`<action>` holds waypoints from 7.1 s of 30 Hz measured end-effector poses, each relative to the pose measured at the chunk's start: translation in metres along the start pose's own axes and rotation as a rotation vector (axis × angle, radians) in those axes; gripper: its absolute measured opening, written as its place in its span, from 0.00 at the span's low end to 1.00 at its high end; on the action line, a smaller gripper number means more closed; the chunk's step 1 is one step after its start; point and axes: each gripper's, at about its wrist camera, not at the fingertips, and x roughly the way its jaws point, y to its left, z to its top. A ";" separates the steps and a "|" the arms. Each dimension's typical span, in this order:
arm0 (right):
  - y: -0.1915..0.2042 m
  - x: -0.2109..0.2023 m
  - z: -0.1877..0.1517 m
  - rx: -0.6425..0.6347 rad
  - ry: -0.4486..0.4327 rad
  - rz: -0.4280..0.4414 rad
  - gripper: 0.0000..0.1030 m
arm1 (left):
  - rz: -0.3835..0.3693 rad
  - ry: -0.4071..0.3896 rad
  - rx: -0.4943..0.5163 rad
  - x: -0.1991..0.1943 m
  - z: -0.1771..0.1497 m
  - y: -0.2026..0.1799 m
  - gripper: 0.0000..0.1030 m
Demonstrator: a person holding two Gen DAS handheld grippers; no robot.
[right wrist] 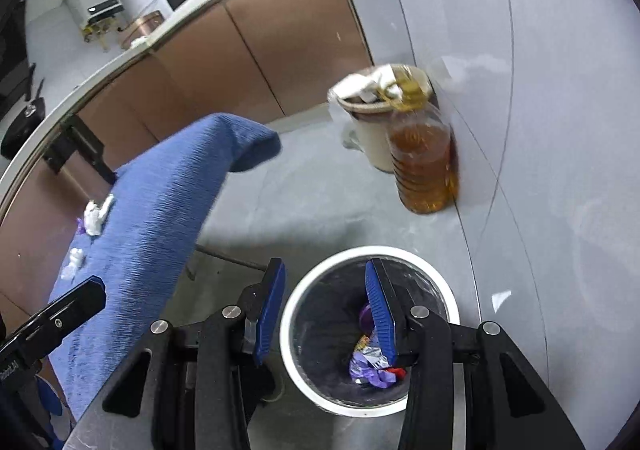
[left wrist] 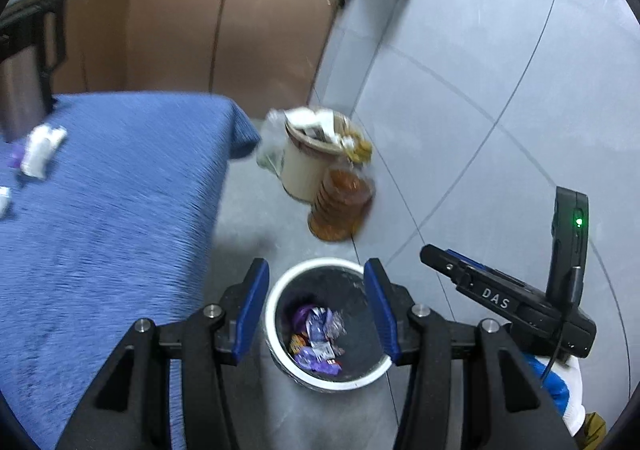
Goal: Collect trash
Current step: 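Return both tools to the towel toward the tissue and clear bag, then grasp the clear plastic bag with left tool while right tool grasps white tissue, then carry bag and tissue over the steel bin and open both tools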
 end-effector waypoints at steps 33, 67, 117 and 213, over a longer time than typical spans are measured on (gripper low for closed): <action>0.197 -0.198 -0.031 -0.364 -0.395 0.195 1.00 | 0.621 -0.567 -0.169 -0.300 -0.090 0.068 0.63; 0.240 -0.201 -0.036 -0.449 -0.408 0.367 1.00 | 0.716 -0.498 -0.182 -0.307 -0.099 0.093 0.72; 0.420 0.227 0.028 -0.488 0.181 0.476 0.09 | 0.372 0.025 -0.123 -0.028 0.032 0.372 0.59; 0.000 -0.022 -0.028 -0.096 0.045 0.171 0.05 | 0.203 0.181 0.279 0.016 -0.032 -0.041 0.15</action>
